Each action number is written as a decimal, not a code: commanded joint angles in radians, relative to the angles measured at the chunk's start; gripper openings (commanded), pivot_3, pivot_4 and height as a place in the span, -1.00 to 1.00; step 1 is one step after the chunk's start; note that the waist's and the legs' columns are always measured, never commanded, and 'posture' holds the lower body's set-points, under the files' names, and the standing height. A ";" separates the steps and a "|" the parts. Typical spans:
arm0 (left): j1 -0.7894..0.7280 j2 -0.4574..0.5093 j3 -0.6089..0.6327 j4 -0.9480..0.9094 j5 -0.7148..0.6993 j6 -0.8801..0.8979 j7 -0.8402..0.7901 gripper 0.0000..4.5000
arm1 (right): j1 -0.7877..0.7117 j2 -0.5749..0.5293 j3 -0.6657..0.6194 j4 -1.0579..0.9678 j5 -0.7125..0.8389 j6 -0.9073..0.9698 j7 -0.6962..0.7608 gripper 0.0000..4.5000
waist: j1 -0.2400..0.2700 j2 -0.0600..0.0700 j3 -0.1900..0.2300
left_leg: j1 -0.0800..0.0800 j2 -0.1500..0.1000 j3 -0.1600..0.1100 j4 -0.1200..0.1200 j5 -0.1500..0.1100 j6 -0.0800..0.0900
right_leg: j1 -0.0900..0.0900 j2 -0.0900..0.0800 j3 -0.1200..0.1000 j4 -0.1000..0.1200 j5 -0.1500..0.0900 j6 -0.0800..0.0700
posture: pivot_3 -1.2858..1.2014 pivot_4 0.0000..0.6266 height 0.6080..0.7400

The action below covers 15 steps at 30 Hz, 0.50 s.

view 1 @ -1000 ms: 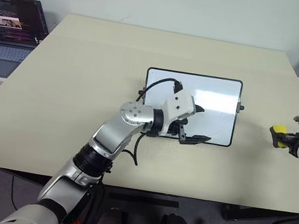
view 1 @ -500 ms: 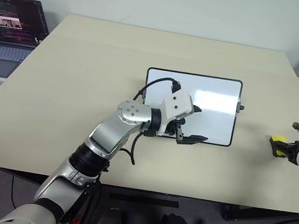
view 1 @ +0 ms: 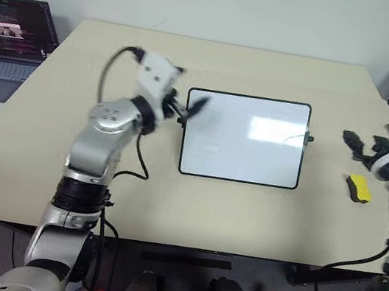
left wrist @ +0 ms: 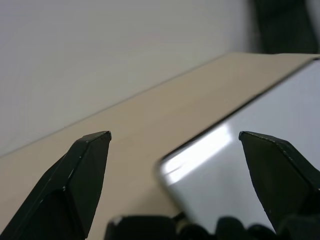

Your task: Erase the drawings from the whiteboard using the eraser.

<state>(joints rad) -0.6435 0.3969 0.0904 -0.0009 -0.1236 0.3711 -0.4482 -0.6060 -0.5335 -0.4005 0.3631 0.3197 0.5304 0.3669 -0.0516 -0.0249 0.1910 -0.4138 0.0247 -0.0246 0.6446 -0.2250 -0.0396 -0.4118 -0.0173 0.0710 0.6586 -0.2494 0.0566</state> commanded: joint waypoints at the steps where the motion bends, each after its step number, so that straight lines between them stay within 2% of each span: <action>1: 0.069 -0.033 0.010 0.040 0.047 -0.128 0.089 1.00 | 0.013 0.035 -0.051 0.065 0.011 -0.164 -0.028 0.98 | 0.012 0.000 0.000 | 0.000 -0.001 0.000 0.000 0.000 0.000 | 0.000 -0.001 0.000 0.000 0.000 0.001 | 0.03 -0.52 1.00; 8: 0.126 -0.125 0.024 0.236 0.088 -0.331 0.237 1.00 | 0.035 0.086 -0.030 0.168 0.015 -0.311 -0.010 0.98 | 0.025 0.000 0.000 | -0.001 -0.003 0.000 0.002 0.000 0.000 | 0.001 -0.003 0.000 0.000 0.002 0.003 | 0.03 -0.52 1.00; 15: 0.075 -0.178 0.023 0.520 0.107 -0.519 0.322 1.00 | 0.057 0.130 -0.013 0.192 0.015 -0.401 -0.015 0.98 | 0.017 0.001 0.000 | 0.001 -0.003 0.001 0.001 0.000 0.000 | 0.001 -0.002 0.000 0.001 0.002 0.002 | 0.03 -0.52 1.00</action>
<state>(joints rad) -0.5335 0.2151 0.1039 0.4847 -0.0254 -0.0893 -0.1468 -0.5411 -0.3979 -0.4097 0.5784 0.3333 0.1759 0.3507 -0.0341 -0.0244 0.1907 -0.4131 0.0221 -0.0241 0.6456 -0.2248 -0.0396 -0.4111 -0.0196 0.0713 0.6594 -0.2471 0.0591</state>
